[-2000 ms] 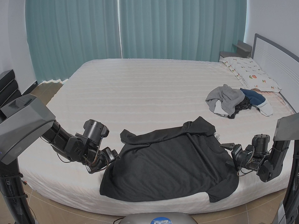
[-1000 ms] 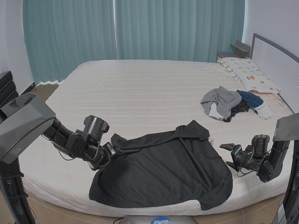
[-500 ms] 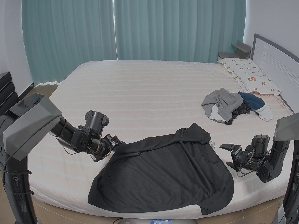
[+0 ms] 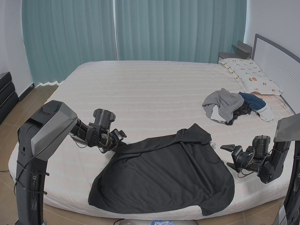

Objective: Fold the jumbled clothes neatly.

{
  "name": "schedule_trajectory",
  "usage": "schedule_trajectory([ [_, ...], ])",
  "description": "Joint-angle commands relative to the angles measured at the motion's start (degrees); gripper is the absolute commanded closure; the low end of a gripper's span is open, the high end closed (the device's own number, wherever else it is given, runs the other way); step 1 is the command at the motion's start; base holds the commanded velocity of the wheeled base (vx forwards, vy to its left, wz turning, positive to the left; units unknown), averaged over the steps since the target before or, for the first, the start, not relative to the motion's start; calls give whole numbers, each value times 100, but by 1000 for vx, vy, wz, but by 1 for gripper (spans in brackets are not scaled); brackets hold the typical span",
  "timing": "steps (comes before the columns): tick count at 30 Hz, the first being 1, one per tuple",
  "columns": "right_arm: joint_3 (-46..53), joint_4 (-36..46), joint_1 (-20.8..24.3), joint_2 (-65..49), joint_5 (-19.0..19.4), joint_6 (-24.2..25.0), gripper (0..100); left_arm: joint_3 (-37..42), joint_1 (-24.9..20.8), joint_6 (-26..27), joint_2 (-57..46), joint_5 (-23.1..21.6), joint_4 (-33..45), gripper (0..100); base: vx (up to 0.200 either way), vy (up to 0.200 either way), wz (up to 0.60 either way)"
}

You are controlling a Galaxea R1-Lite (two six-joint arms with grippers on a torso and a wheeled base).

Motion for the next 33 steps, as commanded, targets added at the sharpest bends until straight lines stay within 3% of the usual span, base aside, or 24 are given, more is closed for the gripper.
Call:
schedule_trajectory([
  [1,-10,-2,-2,9,4,9,0,-391,47,22,525,10,29,0,0,0,0],
  [2,-10,-2,-2,9,4,9,0,-461,47,22,560,10,38,100,0,0,0],
  [11,-18,-2,7,9,4,9,0,-663,161,-57,489,247,-138,100,0,0,0],
  [12,-18,-2,7,9,4,9,0,-795,231,-189,551,581,-349,100,0,0,0],
  [15,-18,-2,16,9,4,9,0,-839,337,-321,569,827,-630,100,0,0,0],
  [25,-18,-2,42,27,-40,0,0,-909,477,-268,806,880,-1351,100,0,0,0],
  [31,-27,-213,42,106,-58,9,0,-848,477,-110,832,871,-1272,100,0,0,0],
  [32,-27,-327,33,150,-58,9,0,-848,486,-110,841,871,-1263,0,0,0,0],
  [33,-27,-371,33,159,-67,9,0,-830,486,-110,841,862,-1254,0,0,0,0],
])
